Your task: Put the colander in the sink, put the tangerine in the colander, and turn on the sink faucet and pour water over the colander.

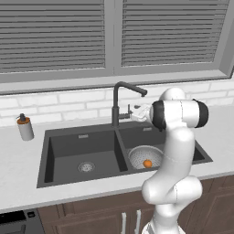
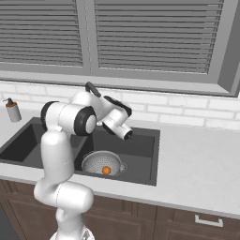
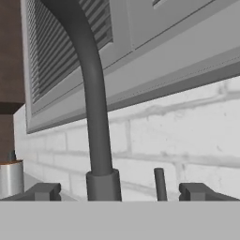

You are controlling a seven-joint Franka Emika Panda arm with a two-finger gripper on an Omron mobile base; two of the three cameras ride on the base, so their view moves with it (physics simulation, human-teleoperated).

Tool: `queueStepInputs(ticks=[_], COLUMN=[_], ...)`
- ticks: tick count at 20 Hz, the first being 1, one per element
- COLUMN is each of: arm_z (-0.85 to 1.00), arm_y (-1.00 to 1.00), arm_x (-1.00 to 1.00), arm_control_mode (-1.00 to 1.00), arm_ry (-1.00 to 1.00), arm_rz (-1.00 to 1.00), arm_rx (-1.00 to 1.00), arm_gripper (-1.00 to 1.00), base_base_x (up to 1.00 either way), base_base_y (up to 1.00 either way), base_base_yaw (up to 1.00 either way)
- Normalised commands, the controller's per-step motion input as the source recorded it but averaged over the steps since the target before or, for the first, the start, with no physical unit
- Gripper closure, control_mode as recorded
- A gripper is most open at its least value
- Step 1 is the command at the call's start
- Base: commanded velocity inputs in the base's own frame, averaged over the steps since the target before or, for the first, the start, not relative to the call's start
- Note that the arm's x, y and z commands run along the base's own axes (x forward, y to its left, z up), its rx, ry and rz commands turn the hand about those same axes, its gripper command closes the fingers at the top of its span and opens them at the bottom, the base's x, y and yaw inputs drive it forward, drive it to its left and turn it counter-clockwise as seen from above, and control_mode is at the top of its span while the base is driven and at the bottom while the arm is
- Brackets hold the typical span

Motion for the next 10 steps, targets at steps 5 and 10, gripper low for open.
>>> queueStepInputs(ticks=[5,10], arm_z=[-0.02,-0.1], arm_y=[0.0,0.0], arm_x=[0.11,0.13], arm_control_mode=[-1.0,-1.0], arm_ry=[0.0,0.0], arm_rz=[-0.02,0.0], arm_rx=[0.0,0.0], arm_gripper=[-1.0,-1.0], base_base_x=[0.0,0.0], base_base_y=[0.0,0.0], base_base_yaw=[0.0,0.0])
